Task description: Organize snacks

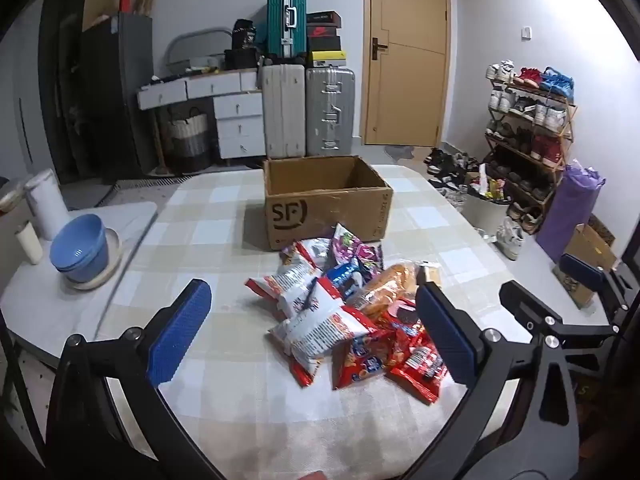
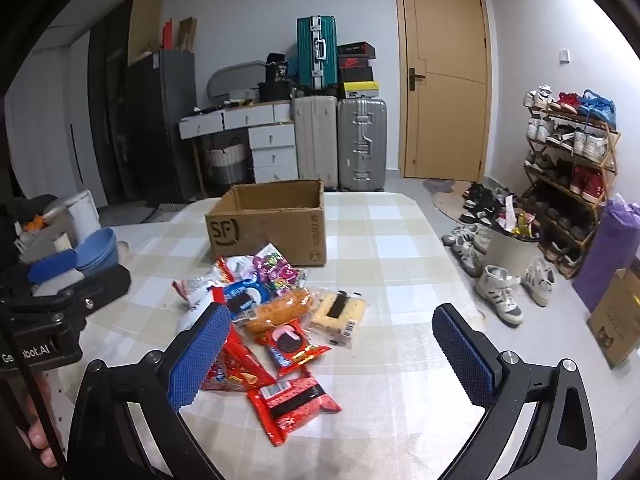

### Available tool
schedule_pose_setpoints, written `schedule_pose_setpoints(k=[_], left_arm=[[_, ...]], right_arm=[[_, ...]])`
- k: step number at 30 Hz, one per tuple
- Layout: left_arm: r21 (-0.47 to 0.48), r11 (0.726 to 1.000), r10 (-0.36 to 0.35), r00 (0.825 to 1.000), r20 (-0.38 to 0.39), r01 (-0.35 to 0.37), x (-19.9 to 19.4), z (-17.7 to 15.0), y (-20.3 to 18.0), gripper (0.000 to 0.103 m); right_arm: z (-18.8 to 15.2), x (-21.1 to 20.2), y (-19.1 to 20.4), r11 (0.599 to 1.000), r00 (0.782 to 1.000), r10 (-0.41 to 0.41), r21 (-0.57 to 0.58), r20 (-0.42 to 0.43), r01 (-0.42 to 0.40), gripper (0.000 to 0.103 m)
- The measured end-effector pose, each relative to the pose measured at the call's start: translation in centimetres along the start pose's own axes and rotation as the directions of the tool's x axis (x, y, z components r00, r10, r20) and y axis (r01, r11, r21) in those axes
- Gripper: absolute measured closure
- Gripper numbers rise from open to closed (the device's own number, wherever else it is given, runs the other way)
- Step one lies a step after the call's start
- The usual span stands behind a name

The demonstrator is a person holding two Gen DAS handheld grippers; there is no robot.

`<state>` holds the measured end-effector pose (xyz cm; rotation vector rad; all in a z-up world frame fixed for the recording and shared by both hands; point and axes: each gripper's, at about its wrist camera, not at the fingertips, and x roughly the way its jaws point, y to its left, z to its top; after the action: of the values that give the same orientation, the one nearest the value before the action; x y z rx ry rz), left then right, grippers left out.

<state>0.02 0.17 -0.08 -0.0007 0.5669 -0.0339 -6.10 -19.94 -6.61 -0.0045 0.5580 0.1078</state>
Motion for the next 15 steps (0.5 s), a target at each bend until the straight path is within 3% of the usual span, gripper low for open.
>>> schedule_pose_setpoints(k=[7,15], left_arm=[[-0.042,0.998,-0.046,0.999,-0.020,0.045,0.4,-0.6,0.9,0.001],[-0.060,0.998,-0.036,0.999,-0.024,0.035,0.0,-0.5,1.2,0.001]], right_arm=[[-0.2,-0.4,0.5,1.000,0.999,0.003,-0.009,0.033,-0.003,0.000],[-0.1,-1.2,0.1,0.998,0.996,0.063,0.021,0.060,-0.065,0.000]])
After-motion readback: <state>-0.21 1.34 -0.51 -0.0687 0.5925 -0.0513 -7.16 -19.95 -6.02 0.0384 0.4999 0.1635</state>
